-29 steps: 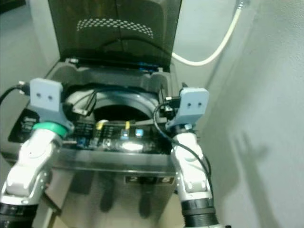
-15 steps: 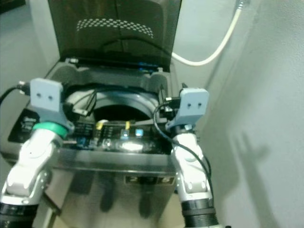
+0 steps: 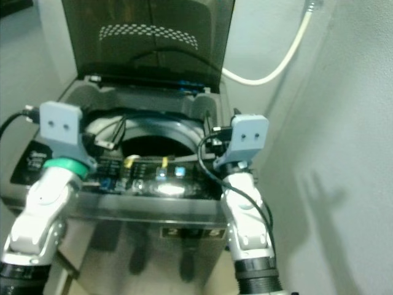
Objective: Clothes washing
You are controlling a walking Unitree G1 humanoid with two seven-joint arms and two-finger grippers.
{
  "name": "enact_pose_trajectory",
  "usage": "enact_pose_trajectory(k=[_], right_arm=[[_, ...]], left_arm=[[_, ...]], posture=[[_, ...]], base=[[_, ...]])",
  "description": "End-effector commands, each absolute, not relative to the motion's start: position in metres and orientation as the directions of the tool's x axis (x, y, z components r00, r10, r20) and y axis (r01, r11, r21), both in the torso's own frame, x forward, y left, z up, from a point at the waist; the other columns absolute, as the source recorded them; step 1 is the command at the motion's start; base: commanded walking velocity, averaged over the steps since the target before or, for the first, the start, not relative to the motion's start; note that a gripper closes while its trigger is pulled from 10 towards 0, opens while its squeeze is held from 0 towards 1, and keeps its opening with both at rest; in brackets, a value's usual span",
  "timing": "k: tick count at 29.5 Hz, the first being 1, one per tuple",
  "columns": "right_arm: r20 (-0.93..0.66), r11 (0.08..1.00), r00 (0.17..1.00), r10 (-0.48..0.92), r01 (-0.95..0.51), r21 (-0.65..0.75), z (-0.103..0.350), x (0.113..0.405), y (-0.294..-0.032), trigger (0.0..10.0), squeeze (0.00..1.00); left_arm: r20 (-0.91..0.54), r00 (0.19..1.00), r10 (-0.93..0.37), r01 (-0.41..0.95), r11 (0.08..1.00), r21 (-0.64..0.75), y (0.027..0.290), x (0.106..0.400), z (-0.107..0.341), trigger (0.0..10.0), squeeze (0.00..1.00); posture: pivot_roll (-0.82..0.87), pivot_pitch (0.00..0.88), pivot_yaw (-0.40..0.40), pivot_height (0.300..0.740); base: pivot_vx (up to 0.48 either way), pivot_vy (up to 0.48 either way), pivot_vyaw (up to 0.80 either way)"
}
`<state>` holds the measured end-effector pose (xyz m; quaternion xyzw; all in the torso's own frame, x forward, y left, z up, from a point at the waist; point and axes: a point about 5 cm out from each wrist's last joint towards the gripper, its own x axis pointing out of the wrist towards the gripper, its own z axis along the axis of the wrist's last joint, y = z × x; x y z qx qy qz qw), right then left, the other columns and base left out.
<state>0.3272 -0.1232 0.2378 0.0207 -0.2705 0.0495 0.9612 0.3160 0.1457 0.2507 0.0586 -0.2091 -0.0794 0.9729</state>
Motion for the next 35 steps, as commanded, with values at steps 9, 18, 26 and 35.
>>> enact_pose_trajectory(k=[9, 18, 26, 35], right_arm=[[0.517, 0.993, 0.851, 0.09, -0.117, 0.02, 0.2351, 0.327, -0.1225, 10.0, 0.0], [0.514, 0.993, 0.853, 0.088, -0.115, 0.021, 0.2338, 0.3267, -0.1227, 10.0, 0.0], [0.512, 0.993, 0.855, 0.089, -0.117, 0.022, 0.2332, 0.3265, -0.1224, 10.0, 0.0], [0.51, 0.993, 0.855, 0.091, -0.119, 0.023, 0.2332, 0.3267, -0.1224, 10.0, 0.0]], left_arm=[[0.395, 0.899, -0.189, 0.138, 0.979, 0.153, 0.1443, 0.3174, 0.2498, 10.0, 0.0], [0.395, 0.899, -0.188, 0.137, 0.979, 0.152, 0.1438, 0.3172, 0.2498, 10.0, 0.0], [0.394, 0.9, -0.186, 0.136, 0.979, 0.152, 0.1438, 0.3175, 0.2496, 10.0, 0.0], [0.393, 0.901, -0.184, 0.134, 0.979, 0.152, 0.1442, 0.3177, 0.2495, 10.0, 0.0]], posture=[[0.03, 0.0, 0.004, 0.74], [0.03, 0.0, 0.005, 0.74], [0.03, 0.0, 0.004, 0.74], [0.03, 0.0, 0.003, 0.74]], base=[[0.0, 0.0, 0.0], [0.0, 0.0, 0.0], [0.0, 0.0, 0.0], [0.0, 0.0, 0.0]])
